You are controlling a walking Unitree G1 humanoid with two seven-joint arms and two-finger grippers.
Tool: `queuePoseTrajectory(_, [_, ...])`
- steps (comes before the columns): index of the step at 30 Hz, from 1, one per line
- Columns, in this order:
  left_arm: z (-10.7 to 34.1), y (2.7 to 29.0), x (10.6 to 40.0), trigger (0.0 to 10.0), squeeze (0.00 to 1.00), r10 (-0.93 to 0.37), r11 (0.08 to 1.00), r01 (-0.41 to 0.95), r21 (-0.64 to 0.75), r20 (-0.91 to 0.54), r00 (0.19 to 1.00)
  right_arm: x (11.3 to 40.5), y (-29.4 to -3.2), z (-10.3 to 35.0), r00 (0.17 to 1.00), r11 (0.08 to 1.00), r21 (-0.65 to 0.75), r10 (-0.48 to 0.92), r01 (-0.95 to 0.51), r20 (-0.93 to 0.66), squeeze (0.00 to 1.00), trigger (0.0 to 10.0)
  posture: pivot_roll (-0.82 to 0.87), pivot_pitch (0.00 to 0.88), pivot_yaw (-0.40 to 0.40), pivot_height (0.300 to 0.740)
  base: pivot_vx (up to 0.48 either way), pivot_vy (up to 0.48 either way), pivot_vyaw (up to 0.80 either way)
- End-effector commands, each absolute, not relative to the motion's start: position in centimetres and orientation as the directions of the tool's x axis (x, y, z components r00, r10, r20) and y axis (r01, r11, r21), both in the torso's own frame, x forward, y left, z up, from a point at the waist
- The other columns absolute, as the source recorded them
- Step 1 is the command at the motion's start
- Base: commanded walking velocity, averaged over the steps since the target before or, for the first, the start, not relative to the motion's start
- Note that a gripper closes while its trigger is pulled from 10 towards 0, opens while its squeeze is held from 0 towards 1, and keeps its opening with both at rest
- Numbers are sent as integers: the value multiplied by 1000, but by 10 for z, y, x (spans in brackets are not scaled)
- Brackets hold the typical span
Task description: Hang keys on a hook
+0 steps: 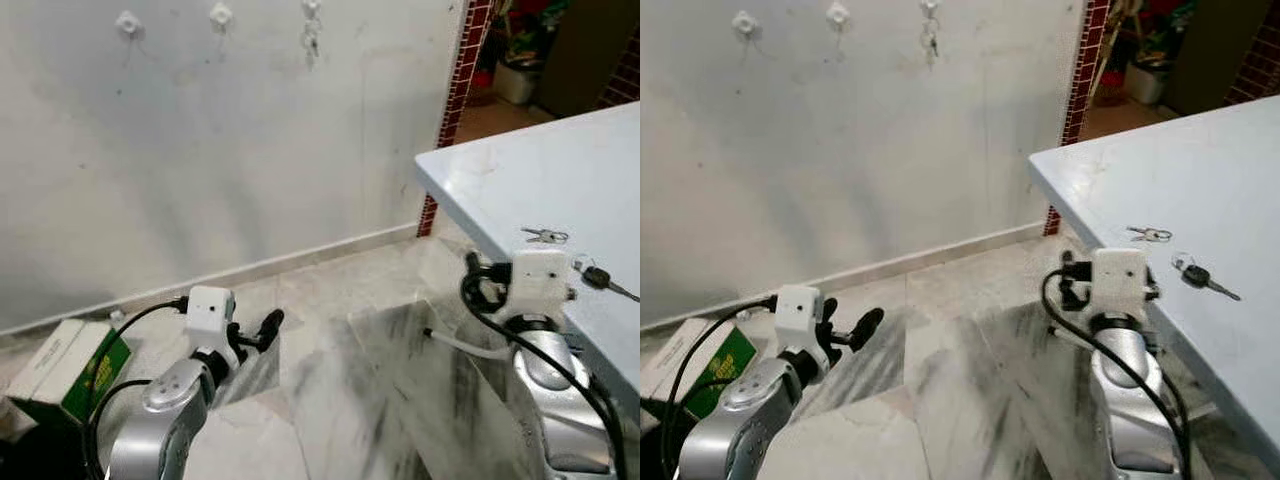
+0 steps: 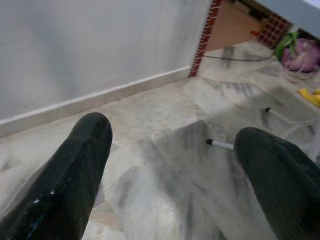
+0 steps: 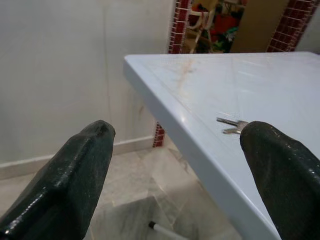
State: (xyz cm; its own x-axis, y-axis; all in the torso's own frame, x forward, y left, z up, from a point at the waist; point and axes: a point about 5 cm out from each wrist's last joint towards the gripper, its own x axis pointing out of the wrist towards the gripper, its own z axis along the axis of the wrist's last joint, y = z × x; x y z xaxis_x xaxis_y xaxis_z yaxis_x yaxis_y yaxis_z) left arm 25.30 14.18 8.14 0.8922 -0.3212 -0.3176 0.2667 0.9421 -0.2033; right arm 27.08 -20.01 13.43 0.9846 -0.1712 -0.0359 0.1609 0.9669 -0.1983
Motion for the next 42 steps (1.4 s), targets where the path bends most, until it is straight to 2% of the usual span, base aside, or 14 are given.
queuePoseTrajectory(1, [82, 144, 254, 10000, 0, -317, 944, 265, -196, -320, 893, 271, -201, 136, 984, 967, -194, -177, 167, -35, 0, 10000, -77, 0, 101, 740, 0, 0, -800])
queuePoseTrajectory(9, [87, 149, 259, 10000, 0, -275, 956, 228, -185, -285, 918, 266, -198, 131, 984, 974, -162, -169, 159, -53, 0, 10000, -77, 0, 104, 740, 0, 0, -800])
queuePoseTrajectory(32, [87, 153, 266, 10000, 0, -235, 966, 190, -174, -291, 927, 268, -193, 127, 988, 982, -137, -139, 130, -64, 0, 10000, -80, 0, 111, 740, 0, 0, -800])
queuePoseTrajectory(42, [89, 158, 272, 10000, 0, -204, 969, 150, -197, -288, 936, 270, -189, 130, 991, 985, -130, -123, 115, -54, 0, 10000, -81, 0, 115, 740, 0, 0, 0])
